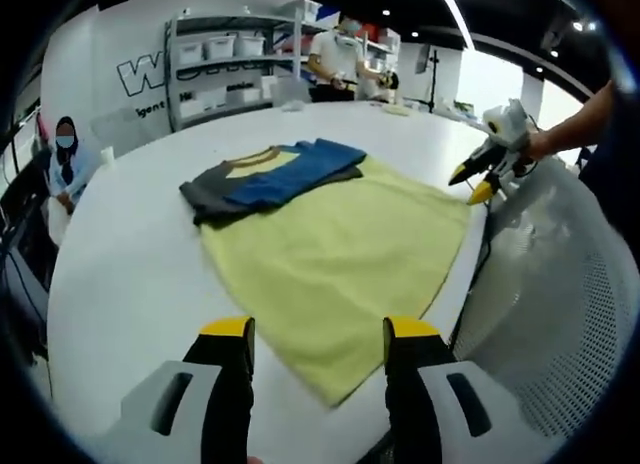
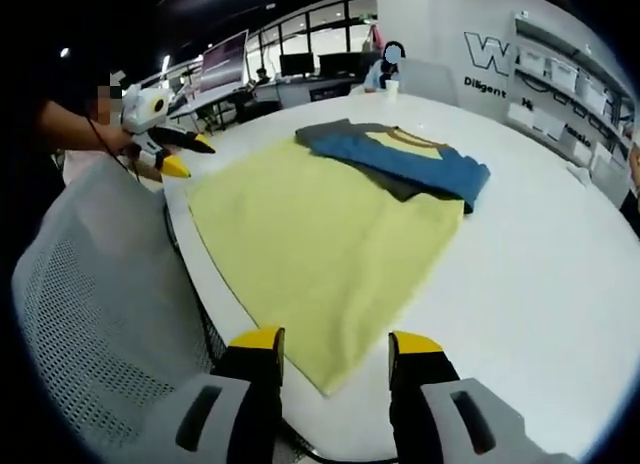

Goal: Fold the garment on the visible template until the final outline fits inside the template.

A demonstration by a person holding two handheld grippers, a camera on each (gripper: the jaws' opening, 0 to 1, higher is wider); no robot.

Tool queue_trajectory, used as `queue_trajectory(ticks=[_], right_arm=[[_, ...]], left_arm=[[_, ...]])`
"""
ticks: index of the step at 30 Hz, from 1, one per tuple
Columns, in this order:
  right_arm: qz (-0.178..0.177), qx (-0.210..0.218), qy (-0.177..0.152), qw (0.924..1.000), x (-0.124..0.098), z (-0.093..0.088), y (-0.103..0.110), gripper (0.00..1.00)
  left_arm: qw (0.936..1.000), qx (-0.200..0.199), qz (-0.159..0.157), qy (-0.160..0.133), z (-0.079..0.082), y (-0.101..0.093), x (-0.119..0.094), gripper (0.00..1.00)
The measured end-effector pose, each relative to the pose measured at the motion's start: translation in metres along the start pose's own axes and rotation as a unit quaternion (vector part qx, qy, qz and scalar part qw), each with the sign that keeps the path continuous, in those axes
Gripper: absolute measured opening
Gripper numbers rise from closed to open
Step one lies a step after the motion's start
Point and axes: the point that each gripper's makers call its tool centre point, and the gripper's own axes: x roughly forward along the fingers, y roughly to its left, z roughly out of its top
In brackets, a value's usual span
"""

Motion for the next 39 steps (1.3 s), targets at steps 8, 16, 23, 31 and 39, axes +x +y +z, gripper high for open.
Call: queue_trajectory(ticks=[8, 16, 23, 31, 39], right_arm=[[0.0, 0.02, 0.012, 0.9997, 0.003, -0.006, -0.002, 0.31], [0.011, 0.044, 0.033, 0.9984, 0.004, -0.017, 0.0, 0.26], [0.006, 0.043, 0.036, 0.9984, -0.001, -0.021, -0.001, 0.19], [-0.006, 0.007, 0.049, 0.9988, 0.002, -0.021, 0.003, 0.12], [-0.006, -0.012, 0.064, 0.9978, 0.002, -0.023, -0.001, 0.07]], left_arm=[[0.9984, -0.047, 0.001, 0.033, -0.017, 0.004, -0.002, 0.38], [0.9963, -0.067, 0.002, 0.053, -0.03, 0.005, -0.001, 0.32], [0.9954, -0.071, -0.007, 0.064, -0.038, 0.002, -0.001, 0.29], [0.9964, -0.046, -0.012, 0.071, -0.042, -0.006, 0.004, 0.24], [0.9968, -0.004, -0.008, 0.08, -0.045, -0.006, 0.006, 0.08]])
